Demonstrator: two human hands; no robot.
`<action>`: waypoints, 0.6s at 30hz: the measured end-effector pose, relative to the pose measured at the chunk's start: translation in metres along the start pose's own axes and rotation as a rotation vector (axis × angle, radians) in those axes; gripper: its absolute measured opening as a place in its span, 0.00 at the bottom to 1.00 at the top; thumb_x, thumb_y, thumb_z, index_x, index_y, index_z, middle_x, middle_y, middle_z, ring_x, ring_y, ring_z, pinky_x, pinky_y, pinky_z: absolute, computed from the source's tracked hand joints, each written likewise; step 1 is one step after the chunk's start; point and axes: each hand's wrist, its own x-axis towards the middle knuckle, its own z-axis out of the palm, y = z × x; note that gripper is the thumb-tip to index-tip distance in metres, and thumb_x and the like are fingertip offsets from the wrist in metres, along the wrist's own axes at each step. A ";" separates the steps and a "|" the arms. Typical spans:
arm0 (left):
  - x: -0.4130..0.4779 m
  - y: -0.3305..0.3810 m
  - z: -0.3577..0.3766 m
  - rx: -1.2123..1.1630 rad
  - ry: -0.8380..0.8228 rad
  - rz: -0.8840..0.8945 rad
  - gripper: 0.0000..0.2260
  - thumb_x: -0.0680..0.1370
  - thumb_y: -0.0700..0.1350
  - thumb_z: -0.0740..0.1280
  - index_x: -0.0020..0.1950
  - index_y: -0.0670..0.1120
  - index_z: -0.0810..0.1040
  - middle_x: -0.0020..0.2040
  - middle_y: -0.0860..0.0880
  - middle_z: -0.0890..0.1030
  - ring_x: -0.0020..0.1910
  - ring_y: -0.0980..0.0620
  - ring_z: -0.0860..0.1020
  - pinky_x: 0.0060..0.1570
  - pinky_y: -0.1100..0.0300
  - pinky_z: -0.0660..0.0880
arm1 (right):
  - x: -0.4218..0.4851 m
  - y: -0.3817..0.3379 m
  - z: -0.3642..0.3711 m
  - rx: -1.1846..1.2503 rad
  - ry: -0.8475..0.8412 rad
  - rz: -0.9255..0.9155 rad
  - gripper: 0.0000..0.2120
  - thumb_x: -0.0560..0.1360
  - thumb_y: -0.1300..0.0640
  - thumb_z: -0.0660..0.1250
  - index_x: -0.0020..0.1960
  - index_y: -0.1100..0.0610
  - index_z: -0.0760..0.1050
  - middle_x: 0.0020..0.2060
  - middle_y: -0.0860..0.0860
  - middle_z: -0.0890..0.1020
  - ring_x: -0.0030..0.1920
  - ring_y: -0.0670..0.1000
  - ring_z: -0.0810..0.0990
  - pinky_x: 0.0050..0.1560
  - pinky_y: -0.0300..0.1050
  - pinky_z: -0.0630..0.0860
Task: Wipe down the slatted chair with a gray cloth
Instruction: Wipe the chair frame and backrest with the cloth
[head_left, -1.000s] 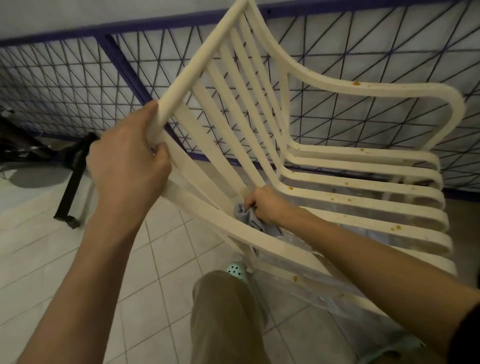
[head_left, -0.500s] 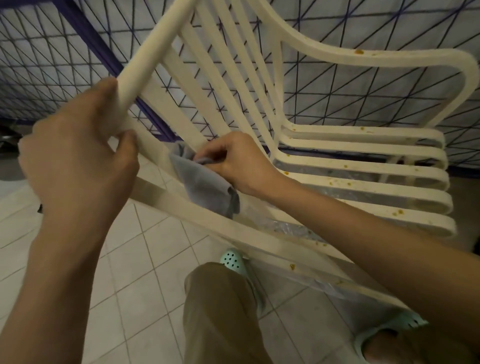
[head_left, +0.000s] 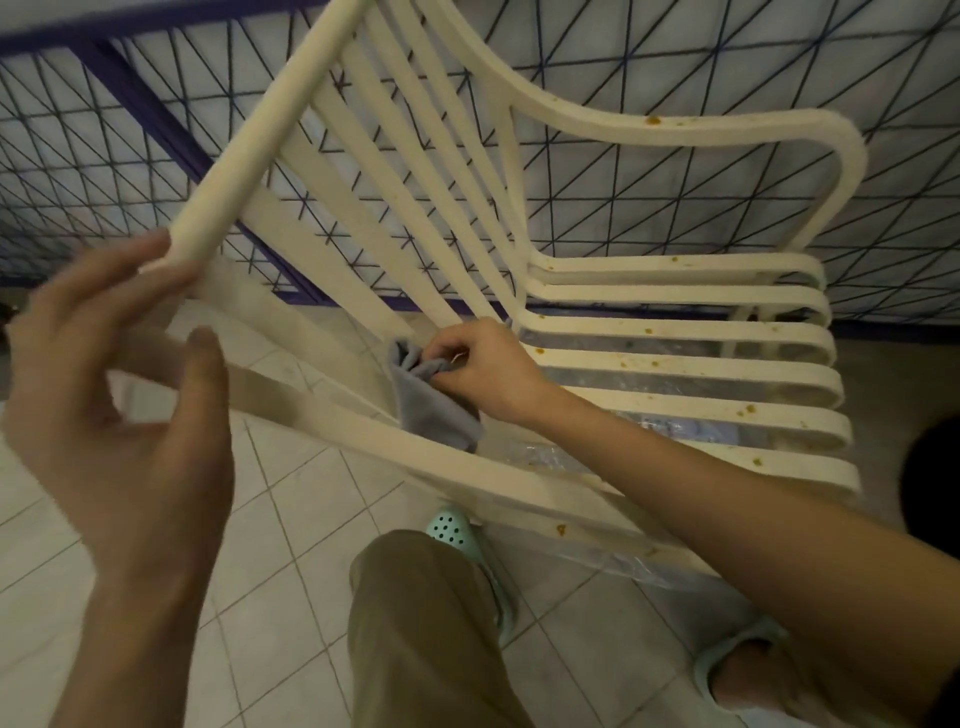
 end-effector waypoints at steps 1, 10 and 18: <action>-0.026 0.000 -0.004 -0.041 0.065 -0.054 0.22 0.79 0.56 0.64 0.71 0.50 0.69 0.68 0.52 0.73 0.69 0.47 0.70 0.62 0.37 0.69 | -0.004 0.000 -0.006 0.046 0.045 0.012 0.05 0.70 0.66 0.70 0.40 0.57 0.82 0.35 0.49 0.82 0.37 0.44 0.78 0.40 0.37 0.76; -0.152 0.156 0.050 -0.490 0.142 -0.370 0.19 0.75 0.27 0.63 0.48 0.52 0.79 0.47 0.47 0.81 0.46 0.52 0.80 0.46 0.45 0.79 | -0.084 -0.021 -0.061 0.436 0.321 -0.062 0.13 0.70 0.77 0.66 0.43 0.61 0.78 0.35 0.46 0.81 0.37 0.40 0.79 0.41 0.34 0.76; -0.179 0.214 0.052 -0.614 -0.313 -0.380 0.08 0.77 0.51 0.65 0.51 0.64 0.79 0.49 0.59 0.83 0.50 0.69 0.78 0.45 0.72 0.75 | -0.184 -0.039 -0.052 0.318 0.209 -0.118 0.06 0.70 0.70 0.67 0.45 0.63 0.80 0.43 0.52 0.82 0.47 0.50 0.81 0.48 0.41 0.77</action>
